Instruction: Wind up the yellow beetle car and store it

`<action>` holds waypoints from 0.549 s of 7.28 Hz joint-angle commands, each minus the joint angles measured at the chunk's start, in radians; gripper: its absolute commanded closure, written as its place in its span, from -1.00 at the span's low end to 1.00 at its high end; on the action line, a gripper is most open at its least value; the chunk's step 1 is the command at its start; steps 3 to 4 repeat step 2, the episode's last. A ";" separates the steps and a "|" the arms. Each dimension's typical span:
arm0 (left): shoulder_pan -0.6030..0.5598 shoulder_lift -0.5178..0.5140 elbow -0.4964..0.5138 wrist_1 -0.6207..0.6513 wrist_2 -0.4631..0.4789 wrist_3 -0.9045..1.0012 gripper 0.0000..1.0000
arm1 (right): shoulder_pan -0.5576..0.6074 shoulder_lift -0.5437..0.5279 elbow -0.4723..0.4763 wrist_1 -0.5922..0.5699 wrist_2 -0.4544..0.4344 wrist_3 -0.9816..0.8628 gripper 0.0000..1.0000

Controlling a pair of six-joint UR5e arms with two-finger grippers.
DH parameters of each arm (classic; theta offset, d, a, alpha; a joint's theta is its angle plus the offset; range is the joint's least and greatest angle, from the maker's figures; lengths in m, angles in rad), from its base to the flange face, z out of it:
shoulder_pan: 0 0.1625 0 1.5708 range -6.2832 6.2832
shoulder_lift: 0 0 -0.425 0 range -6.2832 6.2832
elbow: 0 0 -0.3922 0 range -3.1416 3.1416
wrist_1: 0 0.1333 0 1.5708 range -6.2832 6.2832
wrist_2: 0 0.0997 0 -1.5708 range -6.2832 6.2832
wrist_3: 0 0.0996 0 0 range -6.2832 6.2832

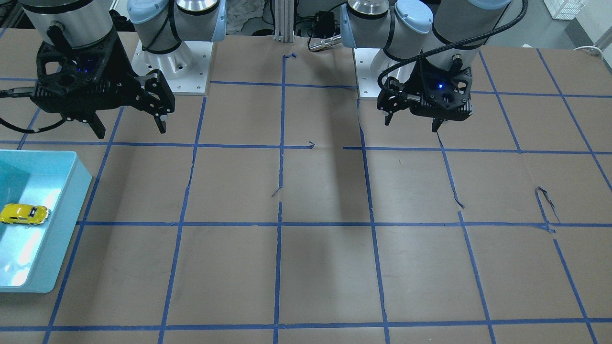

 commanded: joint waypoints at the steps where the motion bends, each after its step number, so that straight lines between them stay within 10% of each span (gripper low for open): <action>1: 0.000 -0.001 0.000 -0.001 0.001 -0.001 -1.00 | -0.001 0.000 0.000 -0.001 -0.001 0.000 -1.00; 4: 0.000 0.001 0.000 -0.001 -0.001 -0.002 -1.00 | -0.001 0.003 -0.001 -0.003 -0.001 0.000 -1.00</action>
